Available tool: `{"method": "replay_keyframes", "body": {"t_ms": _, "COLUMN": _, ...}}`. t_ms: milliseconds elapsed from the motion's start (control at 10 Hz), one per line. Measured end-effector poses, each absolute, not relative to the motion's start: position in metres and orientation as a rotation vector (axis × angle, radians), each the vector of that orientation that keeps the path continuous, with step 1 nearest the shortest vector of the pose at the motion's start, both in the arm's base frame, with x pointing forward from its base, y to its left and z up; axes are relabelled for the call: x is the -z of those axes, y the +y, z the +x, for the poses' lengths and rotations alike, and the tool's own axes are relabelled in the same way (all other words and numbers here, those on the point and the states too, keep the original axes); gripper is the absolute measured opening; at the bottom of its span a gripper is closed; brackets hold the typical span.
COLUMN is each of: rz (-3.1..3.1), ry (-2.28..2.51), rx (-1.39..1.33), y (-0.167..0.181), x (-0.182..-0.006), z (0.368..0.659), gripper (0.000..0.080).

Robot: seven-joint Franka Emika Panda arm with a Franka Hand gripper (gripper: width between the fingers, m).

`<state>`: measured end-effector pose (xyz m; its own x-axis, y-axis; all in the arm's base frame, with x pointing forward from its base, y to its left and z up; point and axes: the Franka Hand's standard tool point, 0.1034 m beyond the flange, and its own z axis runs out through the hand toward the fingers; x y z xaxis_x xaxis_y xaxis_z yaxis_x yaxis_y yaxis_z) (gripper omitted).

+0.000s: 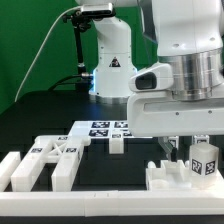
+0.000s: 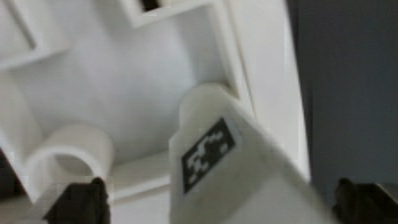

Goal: Assemble chair

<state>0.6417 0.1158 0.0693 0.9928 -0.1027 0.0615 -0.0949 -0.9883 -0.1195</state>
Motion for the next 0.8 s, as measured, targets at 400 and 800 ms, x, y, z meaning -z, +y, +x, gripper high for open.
{"method": "replay_keyframes", "body": {"t_ms": 400, "rz": -3.038, "ry": -0.230, "rx": 0.173, "y": 0.1089, "x": -0.0697, "z": 0.6413, "gripper": 0.0649}}
{"method": "replay_keyframes", "body": {"t_ms": 800, "rz": -3.042, "ry": -0.307, "rx": 0.181, "y": 0.1117, "x": -0.0701, "z": 0.6424, "gripper": 0.0474}}
